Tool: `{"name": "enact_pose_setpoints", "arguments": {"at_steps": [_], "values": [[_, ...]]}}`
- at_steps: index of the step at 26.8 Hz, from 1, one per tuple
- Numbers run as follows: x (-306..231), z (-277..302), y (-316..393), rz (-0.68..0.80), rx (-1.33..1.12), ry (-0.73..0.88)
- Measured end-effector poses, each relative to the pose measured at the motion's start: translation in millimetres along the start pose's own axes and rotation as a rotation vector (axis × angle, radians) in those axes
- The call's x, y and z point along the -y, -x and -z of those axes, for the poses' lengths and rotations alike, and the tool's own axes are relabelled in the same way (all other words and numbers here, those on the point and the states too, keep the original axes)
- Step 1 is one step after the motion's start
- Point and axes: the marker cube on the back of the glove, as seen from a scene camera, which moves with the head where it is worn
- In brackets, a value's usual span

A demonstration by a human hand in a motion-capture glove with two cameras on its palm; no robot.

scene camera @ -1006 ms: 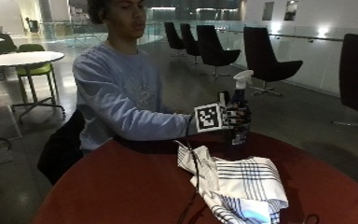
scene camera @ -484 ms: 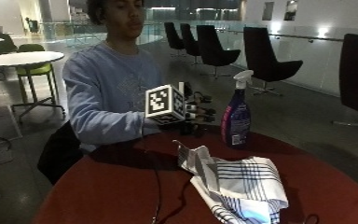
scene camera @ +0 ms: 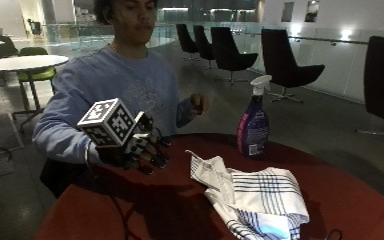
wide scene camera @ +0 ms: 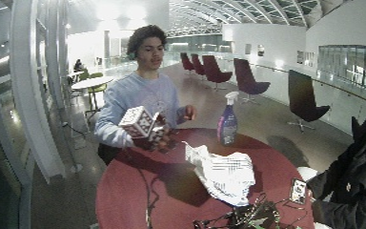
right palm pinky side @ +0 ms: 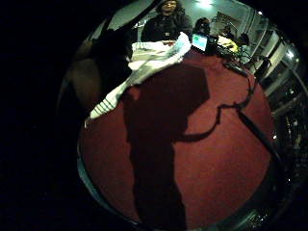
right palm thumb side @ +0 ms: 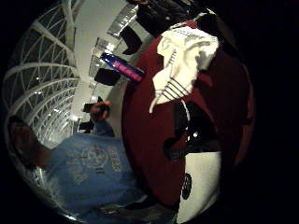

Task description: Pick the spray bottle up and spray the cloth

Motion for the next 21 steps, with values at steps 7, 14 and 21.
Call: {"name": "enact_pose_setpoints", "arguments": {"at_steps": [7,14,21], "values": [[-28,1,-36,-0.039,-0.073,0.037],[-34,-4,-48,-0.044,-0.1,0.043],[-29,-6,-52,-0.021,-0.102,0.042]]}}
